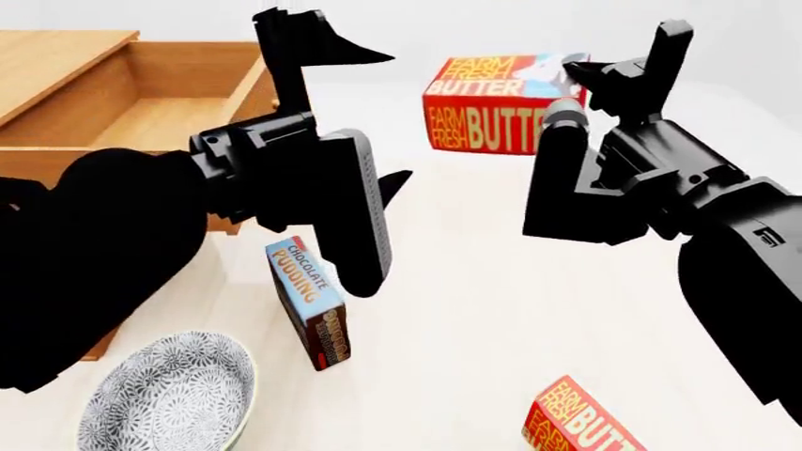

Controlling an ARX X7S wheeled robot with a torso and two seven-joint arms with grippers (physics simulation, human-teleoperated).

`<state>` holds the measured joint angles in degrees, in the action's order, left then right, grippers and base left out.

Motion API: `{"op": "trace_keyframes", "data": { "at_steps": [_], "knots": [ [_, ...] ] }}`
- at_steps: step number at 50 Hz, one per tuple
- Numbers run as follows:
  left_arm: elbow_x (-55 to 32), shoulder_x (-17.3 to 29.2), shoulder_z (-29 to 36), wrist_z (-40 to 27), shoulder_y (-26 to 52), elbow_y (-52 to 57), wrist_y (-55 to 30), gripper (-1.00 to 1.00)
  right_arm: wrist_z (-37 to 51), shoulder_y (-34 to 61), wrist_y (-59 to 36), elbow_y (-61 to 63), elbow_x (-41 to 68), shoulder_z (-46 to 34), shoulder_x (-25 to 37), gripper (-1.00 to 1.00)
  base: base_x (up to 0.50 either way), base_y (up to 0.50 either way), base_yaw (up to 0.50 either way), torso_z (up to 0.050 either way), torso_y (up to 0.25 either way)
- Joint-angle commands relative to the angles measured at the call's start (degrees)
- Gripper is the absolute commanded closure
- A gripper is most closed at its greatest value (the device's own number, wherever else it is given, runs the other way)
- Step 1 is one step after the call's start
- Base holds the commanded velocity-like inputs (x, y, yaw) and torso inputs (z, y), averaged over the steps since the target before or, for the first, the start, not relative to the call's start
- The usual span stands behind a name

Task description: Put the butter at the front in the top drawer of the cabinet and close it.

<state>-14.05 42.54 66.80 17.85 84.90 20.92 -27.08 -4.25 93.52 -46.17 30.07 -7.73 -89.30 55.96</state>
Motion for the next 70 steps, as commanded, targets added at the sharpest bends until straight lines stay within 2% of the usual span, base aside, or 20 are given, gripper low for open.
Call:
{"op": "trace_keyframes", "data": {
  "at_steps": [1, 22, 70],
  "knots": [
    [0.69, -0.31, 0.12, -0.61, -0.44, -0.53, 0.50, -1.00, -1.57, 1.47, -2.80, 1.98, -3.31, 2.19, -0.61, 1.00, 0.00, 0.00, 0.00, 0.000, 0.000],
    [0.63, -0.36, 0.84, -0.14, -1.77, -0.85, 1.64, -1.00, -2.68, 0.51, -6.11, 2.76, -1.22, 3.70, -2.82, 1.00, 0.00, 0.00, 0.00, 0.000, 0.001],
    [0.80, -1.43, 1.23, -0.52, -3.72, -2.67, 3.38, -1.00, -4.88, 0.77, -6.33, 6.75, -0.54, 4.72, -4.73, 1.00, 0.00, 0.00, 0.00, 0.000, 0.001]
  ]
}}
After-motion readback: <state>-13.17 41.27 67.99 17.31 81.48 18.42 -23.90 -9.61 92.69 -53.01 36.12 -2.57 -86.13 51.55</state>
